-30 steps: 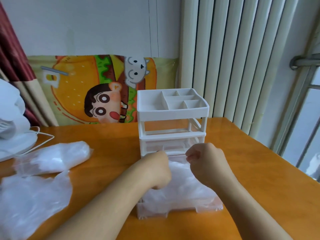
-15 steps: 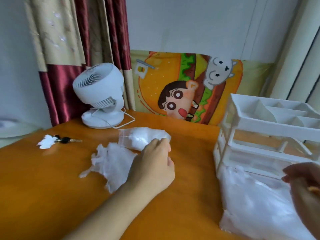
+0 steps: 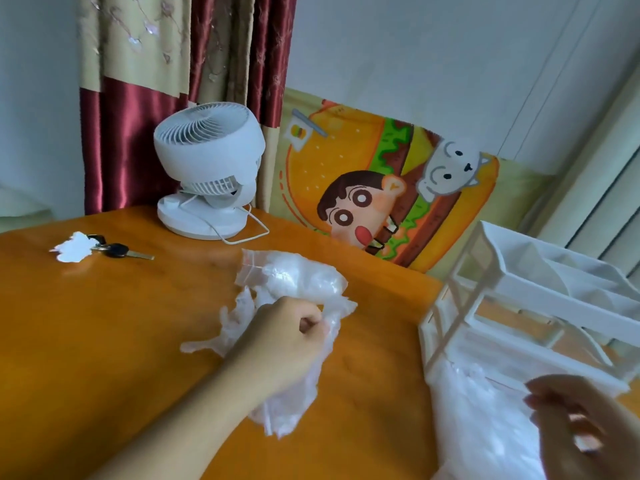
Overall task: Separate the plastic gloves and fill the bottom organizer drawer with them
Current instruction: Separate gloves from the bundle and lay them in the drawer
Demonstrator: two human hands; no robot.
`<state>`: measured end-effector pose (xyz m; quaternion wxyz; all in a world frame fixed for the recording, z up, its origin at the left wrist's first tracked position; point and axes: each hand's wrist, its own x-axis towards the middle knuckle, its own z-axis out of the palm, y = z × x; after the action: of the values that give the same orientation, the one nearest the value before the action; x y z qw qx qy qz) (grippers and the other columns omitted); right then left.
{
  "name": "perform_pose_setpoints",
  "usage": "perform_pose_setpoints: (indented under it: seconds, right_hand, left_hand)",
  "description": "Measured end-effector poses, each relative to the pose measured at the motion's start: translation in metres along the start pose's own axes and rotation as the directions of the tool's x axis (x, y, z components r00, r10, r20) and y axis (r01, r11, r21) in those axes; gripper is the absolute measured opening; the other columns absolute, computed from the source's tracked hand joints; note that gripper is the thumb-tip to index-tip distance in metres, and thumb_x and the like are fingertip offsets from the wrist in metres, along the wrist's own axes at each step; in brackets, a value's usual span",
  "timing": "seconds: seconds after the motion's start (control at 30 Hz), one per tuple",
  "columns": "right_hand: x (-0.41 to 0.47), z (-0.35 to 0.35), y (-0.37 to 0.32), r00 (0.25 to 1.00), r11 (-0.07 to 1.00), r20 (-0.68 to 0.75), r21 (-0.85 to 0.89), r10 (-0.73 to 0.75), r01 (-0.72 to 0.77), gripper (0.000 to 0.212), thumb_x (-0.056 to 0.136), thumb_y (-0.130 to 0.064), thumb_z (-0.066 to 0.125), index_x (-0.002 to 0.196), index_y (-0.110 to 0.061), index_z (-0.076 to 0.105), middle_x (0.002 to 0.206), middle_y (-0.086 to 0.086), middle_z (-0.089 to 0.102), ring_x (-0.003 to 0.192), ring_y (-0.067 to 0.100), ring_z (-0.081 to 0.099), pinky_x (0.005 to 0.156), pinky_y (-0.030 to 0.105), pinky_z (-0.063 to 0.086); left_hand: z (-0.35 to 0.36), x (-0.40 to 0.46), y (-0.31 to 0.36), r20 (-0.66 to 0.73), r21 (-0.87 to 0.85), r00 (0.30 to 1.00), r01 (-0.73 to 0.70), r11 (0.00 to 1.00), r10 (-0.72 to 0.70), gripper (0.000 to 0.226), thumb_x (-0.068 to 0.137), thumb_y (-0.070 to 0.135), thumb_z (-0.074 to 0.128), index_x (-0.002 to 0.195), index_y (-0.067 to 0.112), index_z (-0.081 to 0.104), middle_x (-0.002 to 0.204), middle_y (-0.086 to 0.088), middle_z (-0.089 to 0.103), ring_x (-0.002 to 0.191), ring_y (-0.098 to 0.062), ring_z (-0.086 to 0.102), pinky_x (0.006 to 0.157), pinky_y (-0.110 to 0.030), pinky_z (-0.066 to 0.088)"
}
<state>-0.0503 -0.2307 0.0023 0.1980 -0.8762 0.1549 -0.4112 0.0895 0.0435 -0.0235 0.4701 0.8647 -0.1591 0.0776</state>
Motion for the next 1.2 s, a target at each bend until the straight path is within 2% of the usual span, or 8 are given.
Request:
perform_pose_setpoints:
  seconds: [0.2, 0.4, 0.5, 0.63, 0.8, 0.97, 1.07, 1.2]
  right_hand:
    - [0.000, -0.002, -0.050, 0.991, 0.962, 0.128, 0.271, -0.033, -0.003, 0.045, 0.082, 0.017, 0.064, 0.080, -0.028, 0.072, 0.070, -0.005, 0.076, 0.057, 0.013, 0.071, 0.053, 0.035, 0.055]
    - [-0.020, 0.038, -0.093, 0.808, 0.741, 0.586, 0.519, 0.054, -0.426, 0.004, 0.095, -0.023, 0.070, 0.099, -0.023, 0.069, 0.083, 0.006, 0.074, 0.068, 0.023, 0.074, 0.056, 0.044, 0.060]
    - [-0.036, 0.055, -0.090, 0.850, 0.812, 0.526, 0.502, -0.012, -0.299, 0.030, 0.078, -0.058, 0.070, 0.103, -0.045, 0.060, 0.091, -0.009, 0.073, 0.074, 0.015, 0.074, 0.068, 0.048, 0.063]
    - [-0.040, 0.059, -0.075, 0.880, 0.816, 0.474, 0.507, 0.007, -0.280, 0.016, 0.090, -0.036, 0.074, 0.099, -0.042, 0.062, 0.084, -0.007, 0.071, 0.072, 0.015, 0.072, 0.066, 0.046, 0.063]
    - [-0.034, 0.051, -0.076, 0.845, 0.675, 0.527, 0.593, 0.087, -0.439, 0.029, 0.106, -0.034, 0.056, 0.085, -0.019, 0.069, 0.073, 0.009, 0.069, 0.067, 0.024, 0.067, 0.056, 0.027, 0.053]
    - [-0.041, 0.059, -0.072, 0.919, 0.899, 0.389, 0.422, -0.061, -0.119, 0.024, 0.085, -0.042, 0.075, 0.096, -0.028, 0.059, 0.077, -0.012, 0.068, 0.066, 0.010, 0.064, 0.057, 0.016, 0.045]
    - [-0.044, 0.060, -0.071, 0.944, 0.902, 0.319, 0.426, -0.079, -0.069, 0.021, 0.092, -0.038, 0.075, 0.091, -0.027, 0.057, 0.074, -0.010, 0.066, 0.064, 0.013, 0.062, 0.056, 0.020, 0.047]
    - [-0.041, 0.056, -0.074, 0.942, 0.880, 0.330, 0.426, 0.064, -0.209, 0.022, 0.103, -0.029, 0.062, 0.083, -0.022, 0.054, 0.067, 0.003, 0.069, 0.058, 0.014, 0.068, 0.063, 0.044, 0.058]
  left_hand:
    - [0.008, -0.006, 0.015, 0.213, -0.287, 0.971, -0.045, 0.957, 0.109, 0.040, 0.103, 0.028, 0.059, 0.064, 0.017, 0.061, 0.058, 0.007, 0.044, 0.058, -0.007, 0.041, 0.061, -0.030, 0.035]
    - [0.011, -0.014, 0.025, 0.253, -0.572, 0.966, 0.108, 0.813, 0.050, 0.029, 0.104, 0.027, 0.058, 0.088, 0.014, 0.078, 0.080, -0.015, 0.066, 0.078, -0.017, 0.061, 0.074, -0.030, 0.046]
    - [0.013, -0.015, 0.027, 0.264, -0.646, 0.963, 0.133, 0.752, 0.056, 0.024, 0.102, 0.021, 0.059, 0.097, 0.007, 0.078, 0.095, -0.029, 0.070, 0.085, -0.024, 0.066, 0.078, -0.036, 0.048]
    - [0.016, -0.014, 0.028, 0.269, -0.649, 0.961, 0.138, 0.748, 0.056, 0.023, 0.099, 0.008, 0.060, 0.088, 0.012, 0.080, 0.081, -0.008, 0.073, 0.078, -0.016, 0.068, 0.068, -0.024, 0.051]
    - [0.017, -0.016, 0.028, 0.345, -0.676, 0.933, 0.171, 0.717, 0.102, 0.025, 0.095, -0.004, 0.060, 0.102, 0.010, 0.081, 0.101, -0.018, 0.078, 0.090, -0.027, 0.075, 0.073, -0.030, 0.058]
    - [0.022, -0.017, 0.025, 0.450, -0.673, 0.889, 0.275, 0.687, 0.085, 0.073, 0.080, 0.052, 0.078, 0.115, -0.011, 0.063, 0.102, -0.033, 0.068, 0.085, -0.035, 0.063, 0.070, -0.036, 0.051]
    - [0.024, -0.021, 0.031, 0.362, -0.544, 0.931, 0.175, 0.820, 0.041, 0.035, 0.094, 0.042, 0.073, 0.105, 0.008, 0.075, 0.102, -0.019, 0.077, 0.096, -0.034, 0.073, 0.088, -0.053, 0.054]
    - [0.012, -0.020, 0.036, 0.254, -0.642, 0.967, 0.159, 0.750, 0.012, 0.018, 0.096, 0.021, 0.067, 0.108, 0.015, 0.080, 0.109, -0.016, 0.078, 0.107, -0.035, 0.073, 0.104, -0.058, 0.050]
